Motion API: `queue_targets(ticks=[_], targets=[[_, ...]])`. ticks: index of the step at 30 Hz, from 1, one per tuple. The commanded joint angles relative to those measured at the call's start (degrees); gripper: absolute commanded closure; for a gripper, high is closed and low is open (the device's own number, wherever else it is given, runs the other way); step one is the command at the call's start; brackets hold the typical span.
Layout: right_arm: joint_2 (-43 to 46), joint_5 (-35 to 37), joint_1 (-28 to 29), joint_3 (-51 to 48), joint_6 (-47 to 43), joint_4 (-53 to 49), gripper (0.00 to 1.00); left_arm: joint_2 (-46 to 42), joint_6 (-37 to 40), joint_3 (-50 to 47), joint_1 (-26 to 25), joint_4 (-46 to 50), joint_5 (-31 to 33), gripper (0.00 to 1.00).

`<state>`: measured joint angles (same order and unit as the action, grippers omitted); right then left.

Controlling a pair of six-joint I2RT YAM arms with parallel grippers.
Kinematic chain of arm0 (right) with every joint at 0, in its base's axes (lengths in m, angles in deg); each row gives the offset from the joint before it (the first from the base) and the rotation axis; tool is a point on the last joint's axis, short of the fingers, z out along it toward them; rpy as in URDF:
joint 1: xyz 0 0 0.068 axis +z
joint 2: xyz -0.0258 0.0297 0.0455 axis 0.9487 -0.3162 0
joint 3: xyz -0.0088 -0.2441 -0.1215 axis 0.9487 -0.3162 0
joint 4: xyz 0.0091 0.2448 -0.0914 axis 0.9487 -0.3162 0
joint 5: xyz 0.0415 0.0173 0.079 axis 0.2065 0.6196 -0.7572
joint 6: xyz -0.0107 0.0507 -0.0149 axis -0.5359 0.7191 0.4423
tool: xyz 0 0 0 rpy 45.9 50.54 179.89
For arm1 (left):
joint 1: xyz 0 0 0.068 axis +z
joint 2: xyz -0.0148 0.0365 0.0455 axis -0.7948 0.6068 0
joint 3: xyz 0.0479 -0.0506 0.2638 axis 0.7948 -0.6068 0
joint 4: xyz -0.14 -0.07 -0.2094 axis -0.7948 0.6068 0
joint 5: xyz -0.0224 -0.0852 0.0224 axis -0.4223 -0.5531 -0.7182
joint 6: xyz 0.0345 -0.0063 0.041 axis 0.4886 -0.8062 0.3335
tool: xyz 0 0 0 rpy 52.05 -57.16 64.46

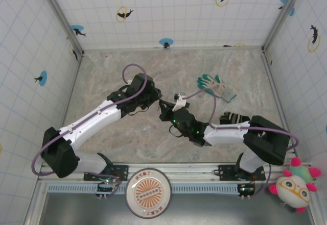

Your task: Unlock with the key

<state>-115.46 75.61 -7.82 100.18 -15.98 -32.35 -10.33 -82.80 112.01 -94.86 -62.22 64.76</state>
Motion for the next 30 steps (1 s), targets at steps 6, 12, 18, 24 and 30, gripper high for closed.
queue_targets(ticks=[6,12,18,24,30], targets=[[2.7,-4.9,-4.9,3.1,0.0,1.0,1.0,0.1,0.0,0.1,-3.7,-2.0,-6.3,1.0],[3.0,-10.3,-6.8,3.5,0.3,0.9,1.0,-0.1,1.1,0.1,-4.2,-2.1,-6.7,1.0],[3.2,-13.8,-7.7,3.5,0.8,0.9,1.0,0.0,2.3,0.3,-4.4,-2.3,-7.5,1.0],[3.1,-16.2,-9.6,3.2,3.0,2.8,1.0,-0.1,2.4,-0.1,-4.7,-2.9,-7.7,1.0],[3.4,-19.3,-11.9,2.7,4.3,4.6,1.0,-0.3,2.5,-0.4,-4.8,-3.4,-8.0,1.0]])
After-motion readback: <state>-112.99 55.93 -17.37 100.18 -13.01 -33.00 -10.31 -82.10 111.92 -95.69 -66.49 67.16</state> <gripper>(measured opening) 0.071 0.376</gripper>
